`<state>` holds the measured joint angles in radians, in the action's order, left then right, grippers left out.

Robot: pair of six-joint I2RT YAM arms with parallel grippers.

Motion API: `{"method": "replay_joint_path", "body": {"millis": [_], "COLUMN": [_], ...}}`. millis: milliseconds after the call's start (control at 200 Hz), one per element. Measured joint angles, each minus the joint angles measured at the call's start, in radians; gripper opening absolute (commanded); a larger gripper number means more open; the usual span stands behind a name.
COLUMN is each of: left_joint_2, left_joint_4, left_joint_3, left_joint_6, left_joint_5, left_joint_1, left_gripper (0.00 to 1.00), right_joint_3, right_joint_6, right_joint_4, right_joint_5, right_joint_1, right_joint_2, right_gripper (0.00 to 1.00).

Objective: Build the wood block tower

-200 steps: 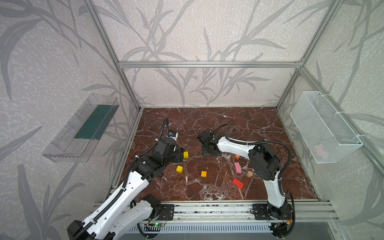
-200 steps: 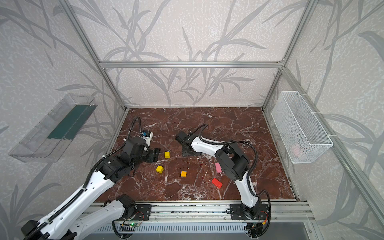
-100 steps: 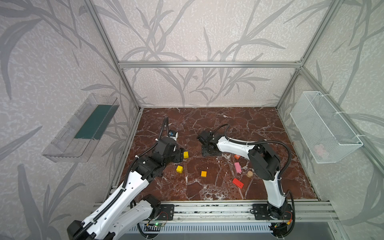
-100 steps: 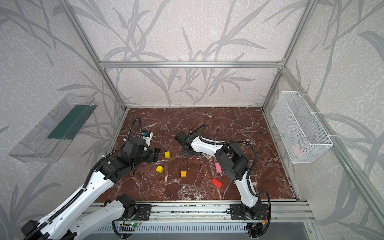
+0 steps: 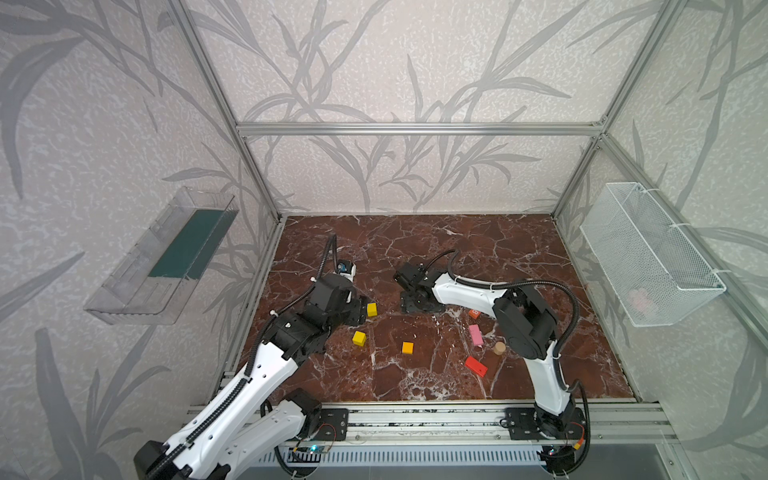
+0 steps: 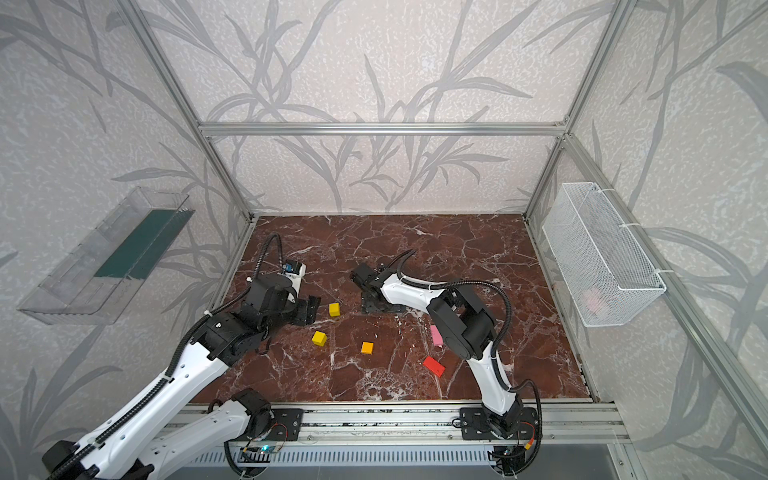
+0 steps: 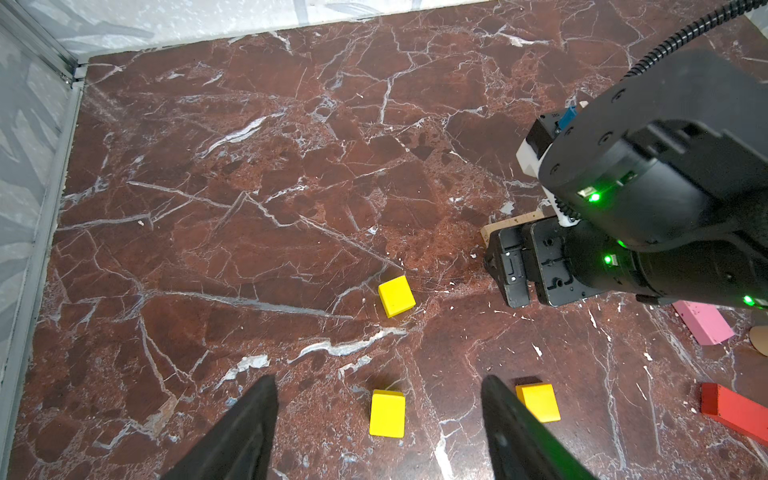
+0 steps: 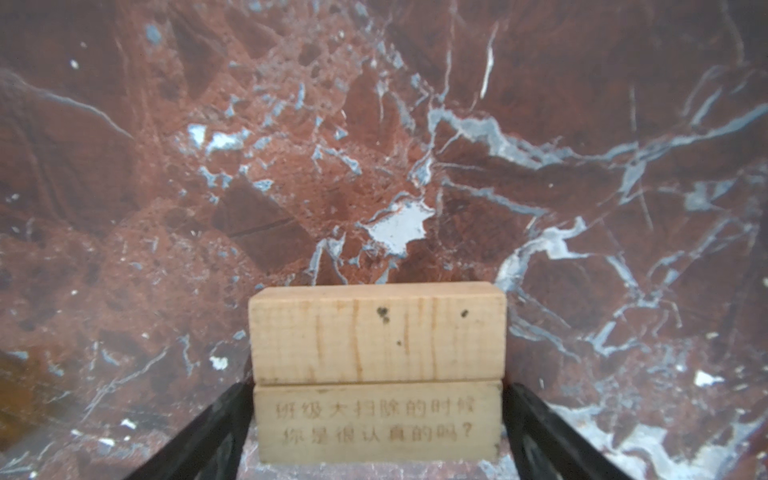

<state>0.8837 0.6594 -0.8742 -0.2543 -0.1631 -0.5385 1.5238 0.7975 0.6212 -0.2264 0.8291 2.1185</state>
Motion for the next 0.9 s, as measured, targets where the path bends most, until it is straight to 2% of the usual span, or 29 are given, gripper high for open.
{"method": "replay_joint_path", "body": {"millis": [375, 590, 785, 875, 900], "left_joint_2": [-0.004, -0.004, 0.005, 0.028, 0.036], "left_joint_4": [0.000, 0.000, -0.002, -0.013, -0.018], "left_joint_3": [0.000, 0.000, 0.000, 0.000, 0.000], "left_joint_6": [0.000, 0.000, -0.022, -0.054, -0.064], "left_joint_5": [0.000, 0.000, 0.021, 0.057, 0.066], "left_joint_1": [0.000, 0.000, 0.000, -0.001, -0.002], "left_gripper": [0.75, 0.75, 0.55, 0.40, 0.37], "right_joint_3": [-0.001, -0.021, -0.087, -0.153, -0.173], "right_joint_6": [-0.001, -0.004, -0.024, -0.041, -0.045], "right_joint_4": [-0.014, -0.023, -0.044, -0.070, -0.078], "right_joint_5": [0.018, 0.026, 0.027, 0.025, 0.025], "right_joint_1": [-0.004, -0.004, -0.005, -0.008, -0.009], "right_joint_2": [-0.022, -0.124, -0.265, -0.343, -0.364], "right_gripper": [0.99, 0.99, 0.99, 1.00, 0.97]}}
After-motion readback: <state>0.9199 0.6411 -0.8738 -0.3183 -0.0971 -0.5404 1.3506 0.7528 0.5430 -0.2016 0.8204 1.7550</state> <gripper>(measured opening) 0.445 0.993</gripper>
